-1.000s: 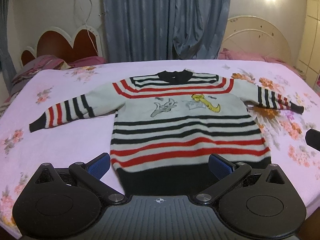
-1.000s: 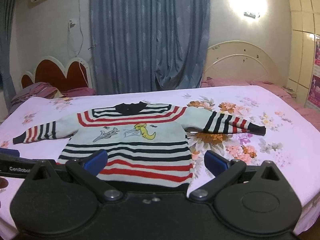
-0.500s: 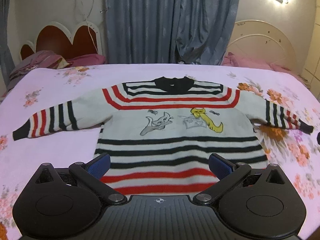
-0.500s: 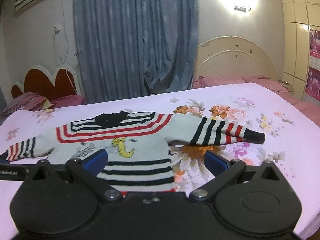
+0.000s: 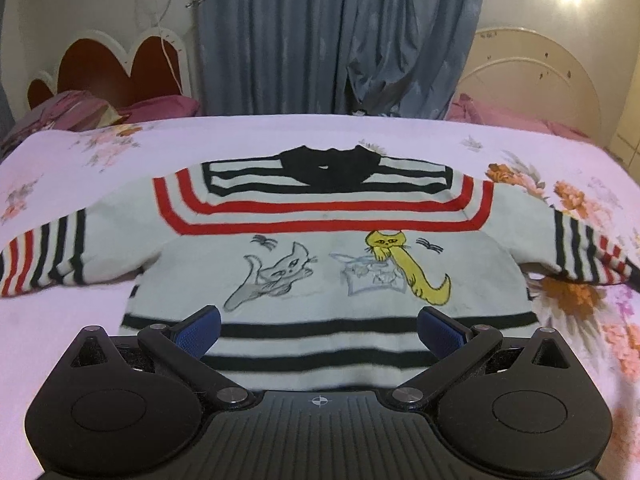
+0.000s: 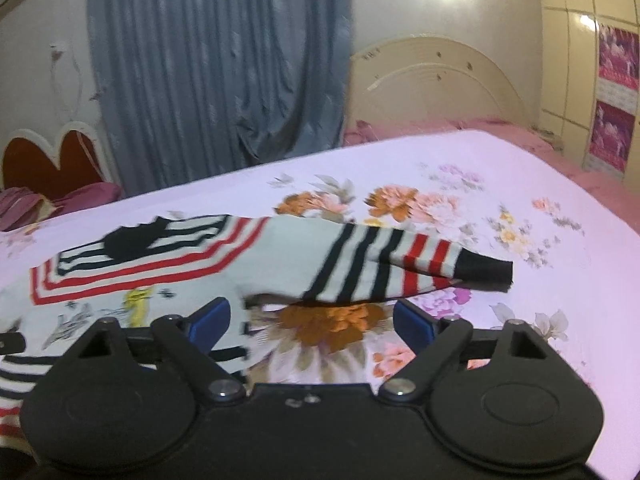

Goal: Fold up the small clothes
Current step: 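Move the right gripper to the striped sleeve and grasp near its black cuff, then lift the sleeve with the right gripper and fold it across the sweater body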

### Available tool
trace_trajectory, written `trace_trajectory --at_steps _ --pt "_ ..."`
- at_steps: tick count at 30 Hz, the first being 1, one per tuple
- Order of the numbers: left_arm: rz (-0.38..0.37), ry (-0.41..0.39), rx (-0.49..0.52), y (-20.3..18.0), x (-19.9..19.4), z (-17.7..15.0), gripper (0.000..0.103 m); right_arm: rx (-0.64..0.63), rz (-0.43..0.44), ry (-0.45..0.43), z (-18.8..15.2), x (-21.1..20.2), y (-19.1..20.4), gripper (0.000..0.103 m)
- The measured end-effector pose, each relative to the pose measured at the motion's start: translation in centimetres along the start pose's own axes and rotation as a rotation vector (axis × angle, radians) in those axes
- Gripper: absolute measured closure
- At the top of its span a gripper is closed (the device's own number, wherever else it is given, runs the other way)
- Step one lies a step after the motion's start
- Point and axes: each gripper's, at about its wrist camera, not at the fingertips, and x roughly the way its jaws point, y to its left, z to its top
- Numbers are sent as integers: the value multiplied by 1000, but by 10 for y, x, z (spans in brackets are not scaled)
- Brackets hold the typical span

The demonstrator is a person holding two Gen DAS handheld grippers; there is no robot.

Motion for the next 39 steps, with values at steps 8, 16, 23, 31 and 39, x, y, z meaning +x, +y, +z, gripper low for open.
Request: trace_trajectory --at_steps 8,16,23,31,39 --pt "-8 25 -3 -21 46 17 0 69 -55 77 6 64 -40 20" --pt "11 33 19 -27 80 32 0 207 -104 180 4 125 -87 25" --pt "42 30 42 -23 100 39 0 365 -92 197 12 154 -122 25" --pt "73 61 46 -18 114 41 0 437 -117 153 21 172 -143 36" --pt "75 55 52 -12 116 41 0 433 -146 114 24 178 -144 75"
